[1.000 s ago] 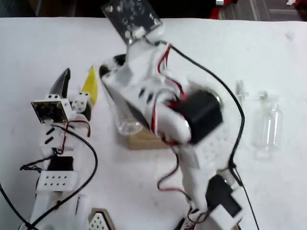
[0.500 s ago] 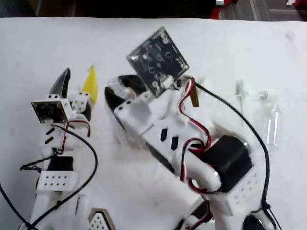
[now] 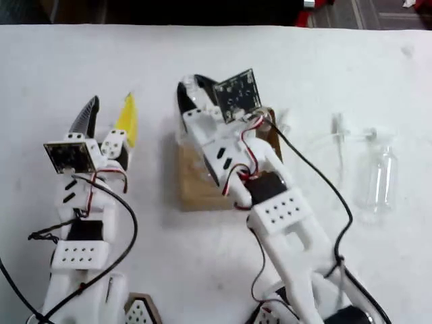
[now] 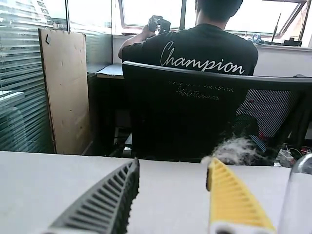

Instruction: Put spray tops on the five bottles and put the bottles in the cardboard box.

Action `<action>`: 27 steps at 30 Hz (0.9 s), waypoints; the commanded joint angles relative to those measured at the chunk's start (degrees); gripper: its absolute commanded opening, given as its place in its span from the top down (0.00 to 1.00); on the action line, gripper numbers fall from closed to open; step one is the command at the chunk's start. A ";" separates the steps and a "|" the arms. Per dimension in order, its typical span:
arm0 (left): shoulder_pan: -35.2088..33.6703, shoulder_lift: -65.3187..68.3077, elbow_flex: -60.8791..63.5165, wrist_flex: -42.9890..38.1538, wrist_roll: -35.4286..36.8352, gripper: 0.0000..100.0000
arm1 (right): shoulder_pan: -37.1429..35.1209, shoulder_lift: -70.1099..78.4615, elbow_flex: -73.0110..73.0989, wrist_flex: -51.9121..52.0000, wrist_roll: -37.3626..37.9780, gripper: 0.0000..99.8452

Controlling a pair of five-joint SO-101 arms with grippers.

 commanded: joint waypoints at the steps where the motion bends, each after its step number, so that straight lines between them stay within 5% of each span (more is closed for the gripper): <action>1: -0.57 -1.19 -1.76 -1.58 0.97 0.79 | 1.19 5.67 -0.26 -6.11 0.09 0.98; 27: -0.22 -1.10 -1.76 -1.58 0.62 0.79 | 2.07 27.03 -0.26 -26.07 7.30 0.98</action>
